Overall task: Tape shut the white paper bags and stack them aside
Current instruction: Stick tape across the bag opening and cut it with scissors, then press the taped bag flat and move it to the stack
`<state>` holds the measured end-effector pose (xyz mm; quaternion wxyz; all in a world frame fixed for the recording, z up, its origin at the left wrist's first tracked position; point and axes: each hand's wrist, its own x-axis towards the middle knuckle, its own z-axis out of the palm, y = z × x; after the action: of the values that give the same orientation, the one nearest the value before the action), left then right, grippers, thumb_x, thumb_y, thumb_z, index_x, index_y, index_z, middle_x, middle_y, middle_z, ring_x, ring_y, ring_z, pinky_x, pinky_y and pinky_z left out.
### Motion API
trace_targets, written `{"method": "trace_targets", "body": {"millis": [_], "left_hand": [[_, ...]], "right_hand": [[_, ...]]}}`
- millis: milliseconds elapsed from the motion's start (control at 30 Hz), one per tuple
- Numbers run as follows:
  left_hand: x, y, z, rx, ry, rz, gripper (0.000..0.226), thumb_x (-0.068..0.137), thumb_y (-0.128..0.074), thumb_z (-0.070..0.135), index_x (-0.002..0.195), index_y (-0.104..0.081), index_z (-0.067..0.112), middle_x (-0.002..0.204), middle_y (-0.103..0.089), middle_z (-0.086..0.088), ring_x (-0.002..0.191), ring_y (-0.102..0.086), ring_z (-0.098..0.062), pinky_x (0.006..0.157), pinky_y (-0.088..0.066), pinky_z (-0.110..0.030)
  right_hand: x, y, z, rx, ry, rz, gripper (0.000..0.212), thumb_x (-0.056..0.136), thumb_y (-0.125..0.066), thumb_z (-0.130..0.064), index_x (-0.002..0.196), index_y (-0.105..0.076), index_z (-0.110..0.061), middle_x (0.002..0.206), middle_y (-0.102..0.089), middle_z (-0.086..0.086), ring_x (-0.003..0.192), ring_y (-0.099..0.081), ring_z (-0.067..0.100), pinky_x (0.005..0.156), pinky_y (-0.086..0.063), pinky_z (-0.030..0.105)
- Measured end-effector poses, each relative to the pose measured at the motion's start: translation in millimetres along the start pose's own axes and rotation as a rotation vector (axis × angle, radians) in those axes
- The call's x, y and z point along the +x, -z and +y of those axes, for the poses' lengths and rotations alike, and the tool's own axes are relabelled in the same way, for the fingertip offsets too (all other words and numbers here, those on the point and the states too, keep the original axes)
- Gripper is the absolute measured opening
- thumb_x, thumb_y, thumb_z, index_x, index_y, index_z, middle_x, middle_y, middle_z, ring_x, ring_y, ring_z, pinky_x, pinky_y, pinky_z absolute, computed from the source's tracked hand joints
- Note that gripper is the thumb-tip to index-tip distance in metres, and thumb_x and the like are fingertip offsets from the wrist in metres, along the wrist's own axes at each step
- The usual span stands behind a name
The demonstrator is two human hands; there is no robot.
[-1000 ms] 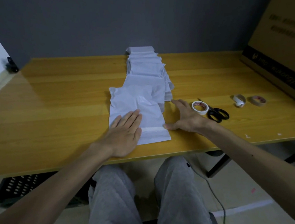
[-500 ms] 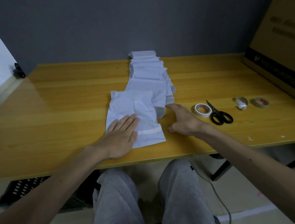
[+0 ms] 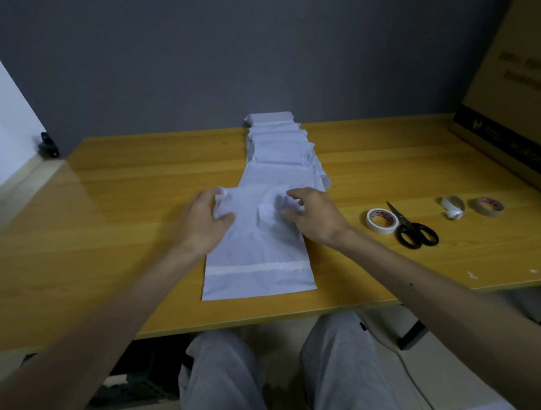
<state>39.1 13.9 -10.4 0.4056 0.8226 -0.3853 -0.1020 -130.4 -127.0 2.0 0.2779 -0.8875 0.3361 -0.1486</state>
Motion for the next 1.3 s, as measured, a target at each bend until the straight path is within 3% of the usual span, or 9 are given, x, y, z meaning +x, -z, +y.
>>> {"method": "trace_targets", "body": {"millis": [133,200,300,433,600,933,1033,1133,1300], "left_hand": [[26.7,3.7,0.5,-0.182,0.192,-0.241,0.091,0.082,-0.076,0.014,0.152,-0.018,0.013,0.153,-0.031,-0.008,0.138,-0.035,-0.029,0.105,-0.041,-0.048],[30.1,-0.3,-0.1,-0.151,0.169,-0.227,0.089,0.08,-0.076,0.008,0.151,-0.022,0.008,0.152,-0.034,-0.011,0.137,-0.037,-0.029,0.104,-0.041,-0.046],[30.6,-4.1,-1.2,-0.102,0.124,-0.119,0.074,0.074,-0.08,0.005,0.138,-0.043,0.002,0.14,-0.048,-0.015,0.128,-0.047,-0.03,0.101,-0.044,-0.045],[28.6,-4.7,-1.6,-0.119,0.102,-0.039,0.056,0.073,-0.081,0.004,0.124,-0.058,0.002,0.125,-0.059,-0.013,0.117,-0.055,-0.029,0.095,-0.047,-0.038],[26.2,6.3,-11.5,-0.1,0.083,0.027,0.05,0.076,-0.078,0.003,0.123,-0.06,0.005,0.122,-0.062,-0.008,0.112,-0.057,-0.024,0.084,-0.043,-0.024],[67.2,45.9,-54.0,0.027,0.05,0.099,0.049,0.079,-0.076,0.007,0.125,-0.059,0.005,0.124,-0.063,-0.009,0.115,-0.057,-0.021,0.087,-0.038,-0.016],[99.2,53.4,-67.6,0.06,0.038,0.139,0.046,0.08,-0.074,0.005,0.124,-0.059,0.003,0.123,-0.062,-0.01,0.115,-0.057,-0.023,0.092,-0.041,-0.021],[135.3,54.9,-79.9,0.186,0.008,0.183,0.043,0.083,-0.071,0.007,0.124,-0.057,0.006,0.124,-0.059,-0.012,0.118,-0.053,-0.029,0.1,-0.043,-0.038],[190.1,56.4,-96.5,0.388,-0.033,0.271,0.045,0.087,-0.067,0.013,0.129,-0.053,0.01,0.128,-0.049,-0.011,0.122,-0.039,-0.03,0.105,-0.033,-0.035]], "right_hand": [[8.2,-16.4,-12.9,0.034,0.012,-0.036,0.04,0.086,-0.067,-0.038,0.116,-0.06,-0.013,0.109,-0.06,0.006,0.097,-0.058,0.022,0.074,-0.043,0.027],[10.2,-18.7,-14.1,0.064,0.019,-0.014,0.018,0.085,-0.069,-0.031,0.084,-0.06,-0.015,0.082,-0.057,-0.001,0.074,-0.054,0.013,0.062,-0.037,0.023],[9.8,-19.8,-16.6,0.076,0.049,0.039,0.036,0.085,-0.068,-0.015,0.057,-0.044,-0.016,0.055,-0.038,-0.01,0.052,-0.038,0.006,0.051,-0.028,0.019],[12.1,-23.3,-27.9,0.101,0.057,0.044,0.018,0.085,-0.066,-0.011,0.067,-0.063,-0.005,0.063,-0.056,-0.001,0.064,-0.051,0.012,0.056,-0.036,0.018],[24.4,-36.3,-40.7,0.021,0.141,0.071,0.047,0.084,-0.065,-0.008,0.052,-0.032,-0.02,0.056,-0.035,-0.006,0.06,-0.039,0.016,0.055,-0.025,0.022],[91.5,-82.7,-74.8,-0.03,0.167,0.101,0.048,0.087,-0.061,-0.018,0.047,-0.036,-0.024,0.055,-0.044,0.0,0.075,-0.052,0.029,0.063,-0.04,0.032],[124.1,-94.1,-84.4,-0.019,0.182,0.105,0.04,0.088,-0.061,-0.02,0.052,-0.044,-0.021,0.064,-0.055,0.005,0.074,-0.058,0.026,0.061,-0.038,0.028],[164.3,-107.3,-92.3,-0.024,0.188,0.103,0.033,0.091,-0.059,-0.021,0.059,-0.054,-0.017,0.078,-0.066,0.009,0.075,-0.057,0.021,0.06,-0.034,0.025],[236.8,-126.7,-101.1,-0.061,0.225,0.132,0.046,0.091,-0.056,-0.021,0.05,-0.036,-0.025,0.078,-0.067,0.013,0.074,-0.06,0.025,0.058,-0.031,0.026]]}}
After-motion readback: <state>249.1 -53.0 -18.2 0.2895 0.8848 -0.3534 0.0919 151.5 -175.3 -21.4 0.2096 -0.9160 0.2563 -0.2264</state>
